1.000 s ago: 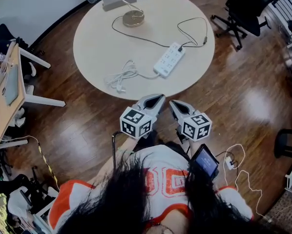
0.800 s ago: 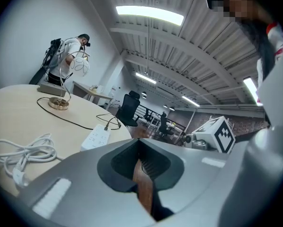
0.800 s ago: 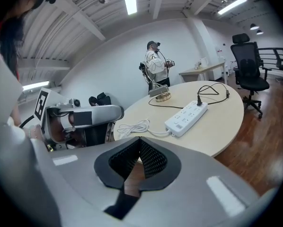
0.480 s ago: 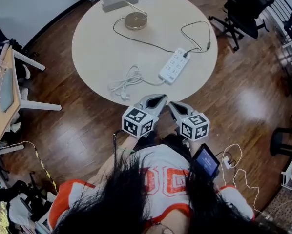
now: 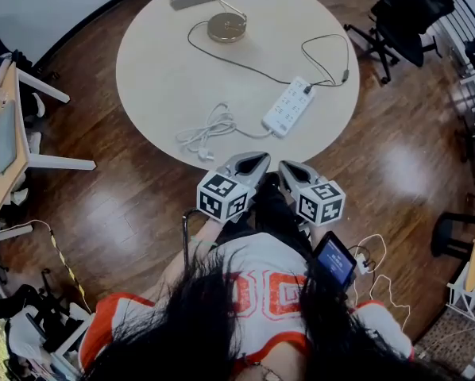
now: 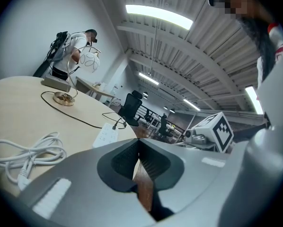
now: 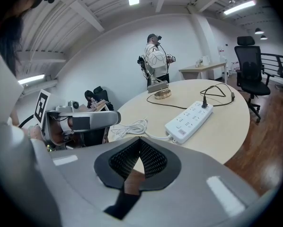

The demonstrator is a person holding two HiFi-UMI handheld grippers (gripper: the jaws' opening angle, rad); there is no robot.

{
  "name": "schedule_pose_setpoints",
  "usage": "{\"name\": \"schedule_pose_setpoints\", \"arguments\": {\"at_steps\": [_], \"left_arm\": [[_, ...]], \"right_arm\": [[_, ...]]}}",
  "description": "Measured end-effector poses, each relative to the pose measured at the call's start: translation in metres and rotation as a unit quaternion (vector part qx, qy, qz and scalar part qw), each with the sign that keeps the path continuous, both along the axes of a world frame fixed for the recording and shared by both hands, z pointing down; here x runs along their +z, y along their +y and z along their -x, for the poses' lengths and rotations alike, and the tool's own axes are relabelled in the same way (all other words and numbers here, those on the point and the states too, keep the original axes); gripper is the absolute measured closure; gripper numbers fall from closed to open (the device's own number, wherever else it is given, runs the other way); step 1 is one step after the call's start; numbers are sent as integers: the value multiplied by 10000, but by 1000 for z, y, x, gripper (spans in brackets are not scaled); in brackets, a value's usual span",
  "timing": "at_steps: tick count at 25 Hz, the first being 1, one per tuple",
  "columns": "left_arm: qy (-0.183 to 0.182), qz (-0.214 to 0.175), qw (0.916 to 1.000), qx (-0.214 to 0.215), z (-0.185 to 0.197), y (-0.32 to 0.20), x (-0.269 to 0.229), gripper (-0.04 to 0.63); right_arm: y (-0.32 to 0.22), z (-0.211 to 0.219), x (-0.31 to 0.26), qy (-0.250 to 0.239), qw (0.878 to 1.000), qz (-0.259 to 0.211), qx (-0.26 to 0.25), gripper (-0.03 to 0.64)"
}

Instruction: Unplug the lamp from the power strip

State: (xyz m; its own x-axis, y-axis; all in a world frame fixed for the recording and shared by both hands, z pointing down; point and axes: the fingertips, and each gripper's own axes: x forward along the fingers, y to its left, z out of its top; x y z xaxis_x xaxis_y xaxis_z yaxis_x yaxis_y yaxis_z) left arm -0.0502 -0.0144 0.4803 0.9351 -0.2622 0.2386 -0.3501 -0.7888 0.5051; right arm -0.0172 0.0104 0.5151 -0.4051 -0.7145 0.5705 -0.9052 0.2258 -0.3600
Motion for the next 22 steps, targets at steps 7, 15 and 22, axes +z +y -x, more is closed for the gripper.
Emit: {"name": "schedule_pose_setpoints", "arguments": {"at_steps": [7,15,22], "left_arm": [[-93,4,9992,-389,3,-25,1,595],[-155,78,9983,-549,-30,-51,-1,595],[-201,166,9975,-655,-67,-70,0,595]], "right_arm": [[-29,-6,2,-121,9995,-73,-275,615],[-65,-41,-1,-169,9983,-124,-545,615],[-93,-80,-1,-293,9977,-195,-580,606]]}}
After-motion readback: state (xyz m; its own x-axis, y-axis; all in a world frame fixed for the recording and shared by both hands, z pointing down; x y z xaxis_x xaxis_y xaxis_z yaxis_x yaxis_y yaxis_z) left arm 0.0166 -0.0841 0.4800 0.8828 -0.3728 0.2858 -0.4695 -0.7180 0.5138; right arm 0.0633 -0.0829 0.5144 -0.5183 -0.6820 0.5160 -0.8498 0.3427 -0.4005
